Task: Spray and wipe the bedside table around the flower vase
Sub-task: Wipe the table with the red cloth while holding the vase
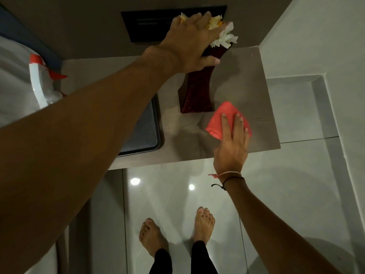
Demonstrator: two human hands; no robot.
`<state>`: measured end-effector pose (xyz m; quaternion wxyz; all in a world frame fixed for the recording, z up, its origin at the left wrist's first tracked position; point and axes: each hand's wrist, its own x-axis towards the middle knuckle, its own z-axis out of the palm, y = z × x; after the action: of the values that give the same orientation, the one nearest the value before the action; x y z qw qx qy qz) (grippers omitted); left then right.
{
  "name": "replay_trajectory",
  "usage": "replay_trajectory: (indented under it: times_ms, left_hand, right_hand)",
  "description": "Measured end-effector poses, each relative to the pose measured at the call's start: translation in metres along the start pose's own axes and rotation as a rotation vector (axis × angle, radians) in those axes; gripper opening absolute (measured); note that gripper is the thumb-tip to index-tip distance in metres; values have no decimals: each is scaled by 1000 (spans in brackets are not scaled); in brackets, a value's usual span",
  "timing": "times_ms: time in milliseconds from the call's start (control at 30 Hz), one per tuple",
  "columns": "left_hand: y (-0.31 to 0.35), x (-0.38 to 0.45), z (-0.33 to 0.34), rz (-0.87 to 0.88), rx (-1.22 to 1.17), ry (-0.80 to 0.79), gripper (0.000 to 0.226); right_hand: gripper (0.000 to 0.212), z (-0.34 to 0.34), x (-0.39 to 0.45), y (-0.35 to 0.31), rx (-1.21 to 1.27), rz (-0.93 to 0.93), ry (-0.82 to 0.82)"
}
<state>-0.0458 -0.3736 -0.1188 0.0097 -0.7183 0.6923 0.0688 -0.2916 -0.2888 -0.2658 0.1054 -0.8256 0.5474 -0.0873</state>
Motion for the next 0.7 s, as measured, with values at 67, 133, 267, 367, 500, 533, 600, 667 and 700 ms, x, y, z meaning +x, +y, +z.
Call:
replay_trajectory:
  times_ms: [67, 133, 267, 367, 500, 533, 600, 667, 700]
  left_hand:
    - [1, -1, 0, -6, -8, 9, 81]
    - [2, -3, 1, -13, -12, 17, 81]
    - [7, -6, 2, -28, 3, 21, 82]
    - [12, -11, 7, -32, 21, 38, 82]
    - [22, -23, 12, -46, 10, 76, 82]
    - [25, -26, 15, -52, 14, 82, 82]
    - [31, -33, 18, -58, 35, 106, 81]
    - [39, -43, 23, -56, 42, 129, 79]
    - [44, -47, 26, -59, 46, 136, 79]
  right_hand:
    - [81, 3, 11, 0, -67, 41, -159]
    - [84, 11, 14, -7, -104, 12, -283]
    - [85, 20, 7, -25, -106, -125, -322]
    - [80, 19, 4, -28, -112, -277, -369]
    - [72, 7, 7, -26, -88, -526, -470]
    - [69, 1, 10, -26, -40, -544, -505]
    - [59, -12, 13, -28, 146, -464, -549]
    - [49, -24, 11, -33, 466, -245, -586]
    - [43, -28, 9, -37, 640, -122, -597]
